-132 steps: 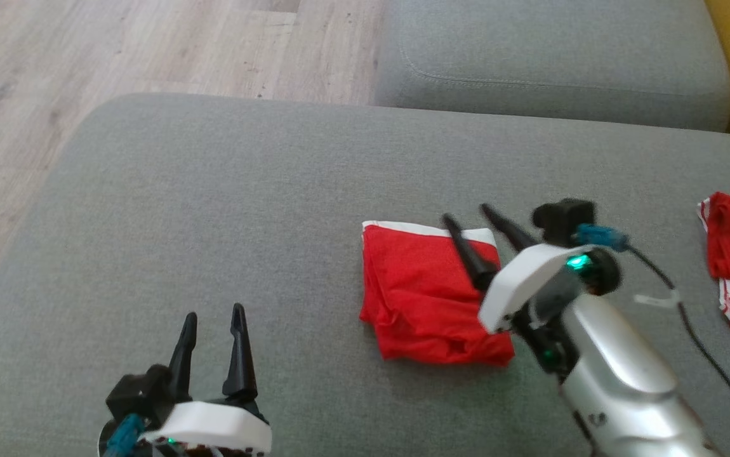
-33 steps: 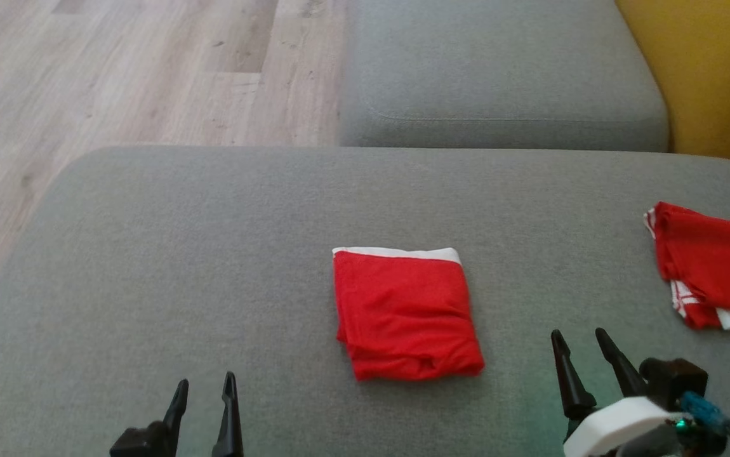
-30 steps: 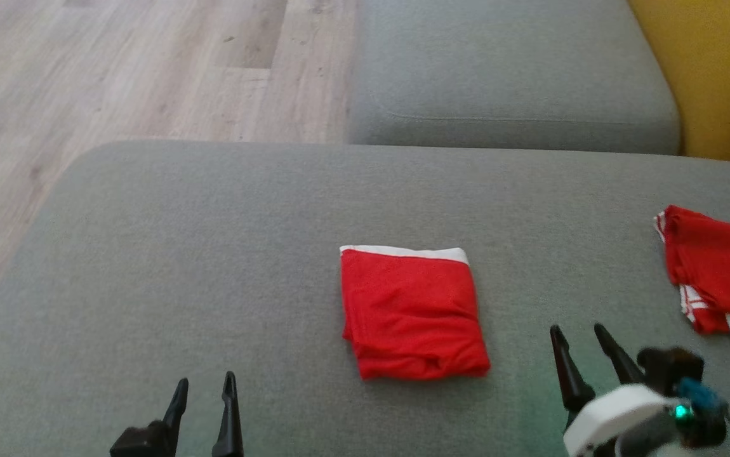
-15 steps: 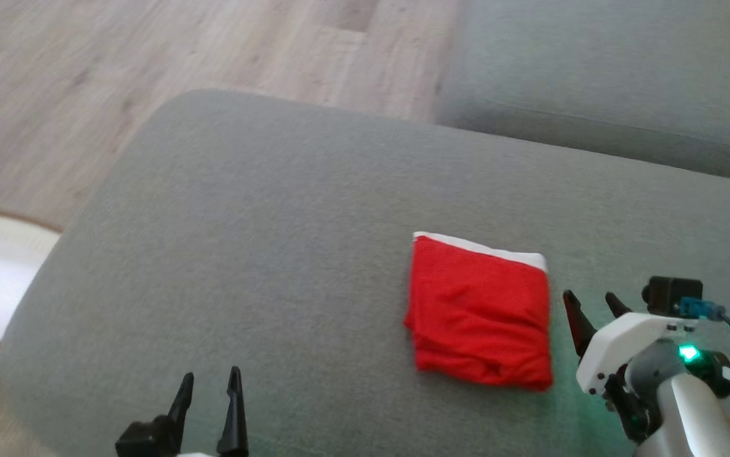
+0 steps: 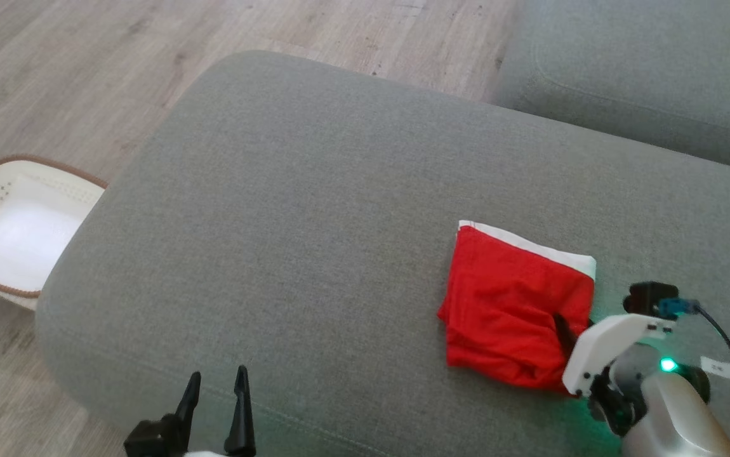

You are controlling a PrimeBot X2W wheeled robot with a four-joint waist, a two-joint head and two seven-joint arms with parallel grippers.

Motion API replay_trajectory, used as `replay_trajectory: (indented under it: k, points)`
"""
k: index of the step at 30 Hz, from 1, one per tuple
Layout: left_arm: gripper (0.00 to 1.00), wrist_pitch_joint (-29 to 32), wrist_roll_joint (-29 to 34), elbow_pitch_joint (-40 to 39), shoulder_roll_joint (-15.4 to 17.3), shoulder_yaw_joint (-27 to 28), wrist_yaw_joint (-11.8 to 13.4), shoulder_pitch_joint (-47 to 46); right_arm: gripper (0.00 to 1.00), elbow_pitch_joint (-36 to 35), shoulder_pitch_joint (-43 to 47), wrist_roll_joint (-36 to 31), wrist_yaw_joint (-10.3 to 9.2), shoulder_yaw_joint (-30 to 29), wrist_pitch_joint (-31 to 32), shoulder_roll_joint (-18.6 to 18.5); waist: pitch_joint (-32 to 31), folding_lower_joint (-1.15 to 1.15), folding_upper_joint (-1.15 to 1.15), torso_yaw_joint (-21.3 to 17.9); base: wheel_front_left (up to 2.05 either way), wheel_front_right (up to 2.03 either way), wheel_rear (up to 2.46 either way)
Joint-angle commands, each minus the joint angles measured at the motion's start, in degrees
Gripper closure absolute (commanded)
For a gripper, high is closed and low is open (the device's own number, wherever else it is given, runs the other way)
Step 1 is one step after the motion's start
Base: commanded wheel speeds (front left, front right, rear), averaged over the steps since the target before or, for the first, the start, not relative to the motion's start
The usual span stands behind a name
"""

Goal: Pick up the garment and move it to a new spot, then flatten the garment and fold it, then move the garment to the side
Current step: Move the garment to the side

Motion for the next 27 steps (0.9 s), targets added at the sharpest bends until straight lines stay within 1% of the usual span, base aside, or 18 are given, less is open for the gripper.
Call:
replay_trajectory:
  k: [1,2,6,9,13,17,18,23,27]
  points:
    - [0.00,-0.68,0.50,-1.50,-0.06,2.09,-0.24,-3.39,0.84,0.21,-1.95,0.68,-0.04,2.51,-0.25,-0.13,0.37,0.00,0.00,-0.53,0.00,0.00,0.00]
    - [0.00,-0.69,0.57,-1.58,-0.18,2.11,-0.39,-3.45,1.00,0.59,-2.40,1.25,-0.04,3.11,-0.75,-0.13,0.55,0.00,0.00,-0.87,0.00,0.00,0.00]
    - [0.00,-0.72,0.93,-2.05,-0.52,2.29,-0.87,-3.77,1.00,1.00,-4.47,0.68,-0.04,4.38,-3.26,-0.13,1.52,0.00,0.00,-3.63,0.00,0.00,0.00]
    - [0.00,-0.74,1.26,-2.75,-0.99,2.54,-1.18,-4.13,1.00,0.31,-6.32,-3.52,-0.04,3.84,-4.66,-0.34,2.61,0.00,0.00,-7.38,0.00,0.00,0.00]
    - [0.00,-0.76,2.03,-3.57,-1.67,2.72,-1.46,-5.02,1.00,-2.26,-7.98,-6.98,-0.04,2.28,-5.49,-0.96,4.30,0.00,0.00,-14.01,0.00,0.00,0.00]
    - [0.00,-0.77,2.87,-4.13,-2.12,3.08,-1.76,-6.45,1.00,-6.41,-8.86,-8.85,-0.04,2.22,-5.02,-1.97,6.41,0.00,0.00,-22.17,0.00,0.00,0.00]
    - [0.00,-0.77,2.87,-4.13,-2.12,3.08,-1.76,-6.45,1.00,-6.41,-8.86,-8.85,-0.04,2.22,-5.02,-1.97,6.41,0.00,0.00,-22.17,0.00,0.00,0.00]
    - [0.00,-0.74,4.06,-4.45,-2.24,3.02,-2.24,-8.93,1.00,-12.86,-8.60,-8.96,-0.04,2.93,-3.48,-3.33,8.80,0.00,0.00,-31.41,0.00,0.00,0.00]
    - [0.00,-0.43,4.79,-4.48,-2.13,2.60,-2.69,-11.03,1.00,-17.91,-7.61,-8.33,-0.04,3.30,-2.18,-4.11,10.42,0.00,0.00,-36.63,0.00,0.00,0.00]
